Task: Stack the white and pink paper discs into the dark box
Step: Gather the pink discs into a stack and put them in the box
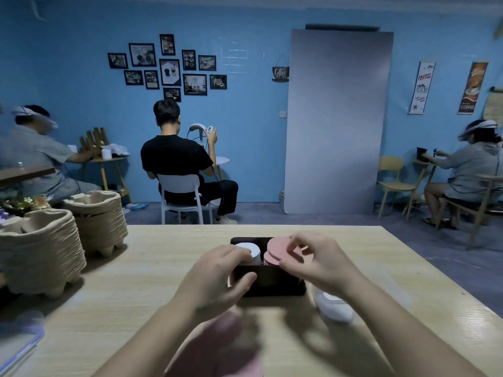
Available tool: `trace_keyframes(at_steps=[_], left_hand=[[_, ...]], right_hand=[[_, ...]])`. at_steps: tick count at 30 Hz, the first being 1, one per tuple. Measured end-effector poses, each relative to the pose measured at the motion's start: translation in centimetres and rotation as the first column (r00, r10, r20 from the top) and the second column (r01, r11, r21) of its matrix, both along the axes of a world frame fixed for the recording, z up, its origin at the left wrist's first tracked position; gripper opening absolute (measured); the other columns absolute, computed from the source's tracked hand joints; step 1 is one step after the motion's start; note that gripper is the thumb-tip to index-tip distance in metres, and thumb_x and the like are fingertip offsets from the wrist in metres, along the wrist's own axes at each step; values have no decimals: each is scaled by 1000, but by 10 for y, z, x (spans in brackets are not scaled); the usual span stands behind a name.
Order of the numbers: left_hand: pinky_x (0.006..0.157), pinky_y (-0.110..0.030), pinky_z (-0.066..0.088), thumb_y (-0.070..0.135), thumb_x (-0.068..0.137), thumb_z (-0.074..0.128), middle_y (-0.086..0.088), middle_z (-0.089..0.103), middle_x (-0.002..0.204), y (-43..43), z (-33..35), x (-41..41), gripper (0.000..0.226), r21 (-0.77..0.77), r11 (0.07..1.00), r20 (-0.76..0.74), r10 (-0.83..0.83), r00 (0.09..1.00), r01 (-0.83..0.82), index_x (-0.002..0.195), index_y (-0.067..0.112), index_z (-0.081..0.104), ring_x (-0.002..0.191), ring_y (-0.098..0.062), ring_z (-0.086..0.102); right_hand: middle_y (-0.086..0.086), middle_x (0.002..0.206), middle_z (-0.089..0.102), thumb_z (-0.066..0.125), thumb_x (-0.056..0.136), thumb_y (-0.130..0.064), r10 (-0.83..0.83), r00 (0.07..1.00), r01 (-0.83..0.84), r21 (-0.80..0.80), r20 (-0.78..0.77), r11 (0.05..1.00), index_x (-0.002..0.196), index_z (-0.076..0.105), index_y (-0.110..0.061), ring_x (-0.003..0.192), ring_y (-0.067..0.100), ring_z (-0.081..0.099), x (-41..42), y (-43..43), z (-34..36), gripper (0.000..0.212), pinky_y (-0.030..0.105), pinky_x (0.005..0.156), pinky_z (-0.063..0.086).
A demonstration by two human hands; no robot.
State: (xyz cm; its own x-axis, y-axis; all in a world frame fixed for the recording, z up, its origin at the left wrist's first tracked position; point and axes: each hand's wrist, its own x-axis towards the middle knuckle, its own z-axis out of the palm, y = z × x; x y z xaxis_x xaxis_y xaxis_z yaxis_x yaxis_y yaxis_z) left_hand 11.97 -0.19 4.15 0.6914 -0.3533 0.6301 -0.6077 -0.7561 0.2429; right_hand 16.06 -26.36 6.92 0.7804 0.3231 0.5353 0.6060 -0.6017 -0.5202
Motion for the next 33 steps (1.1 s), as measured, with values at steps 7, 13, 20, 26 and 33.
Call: trace_keyframes(at_steps=[7, 13, 20, 26, 33], left_hand=[[89, -39, 51, 41, 98, 49, 13, 68, 112, -8, -22, 26, 23, 8, 997, 47, 80, 996, -80, 105, 27, 65, 106, -15, 63], [93, -35, 46, 41, 98, 49, 16, 67, 115, -10, -38, 28, 24, -48, 995, 45, 90, 995, -88, 109, 28, 65, 110, -11, 61], [94, -35, 45, 41, 98, 48, 17, 65, 114, -12, -39, 28, 22, -33, 996, 14, 84, 996, -83, 112, 31, 61, 108, -11, 59], [96, -31, 42, 41, 97, 49, 18, 64, 112, -12, -39, 26, 23, -22, 996, 0, 92, 996, -92, 113, 31, 62, 107, -9, 58], [101, -30, 40, 42, 98, 48, 19, 63, 121, -10, -36, 24, 26, -24, 997, -4, 73, 997, -73, 116, 30, 63, 117, -8, 56]], right_hand=[[-8, 84, 66, 72, 69, -56, -142, 981, 113, -203, -133, 973, 80, 62, -27, 85, 14, 61, 47, -1, 10, 33, 33, 77, 53], [-12, 71, 59, 65, 69, -67, -218, 976, 210, -428, 31, 879, 70, 56, -31, 81, 14, 54, 69, 14, -1, 37, 33, 77, 34], [-12, 77, 63, 67, 71, -73, -295, 956, 260, -464, -3, 847, 76, 66, -28, 87, 13, 57, 76, 21, -7, 45, 33, 79, 33], [-11, 84, 65, 72, 74, -71, -309, 950, 252, -498, -35, 830, 82, 69, -28, 91, 15, 57, 72, 25, -5, 44, 35, 82, 38], [-11, 84, 66, 53, 63, -85, -295, 955, 256, -435, -22, 863, 80, 71, -30, 89, 13, 60, 67, 19, -3, 60, 33, 82, 44]])
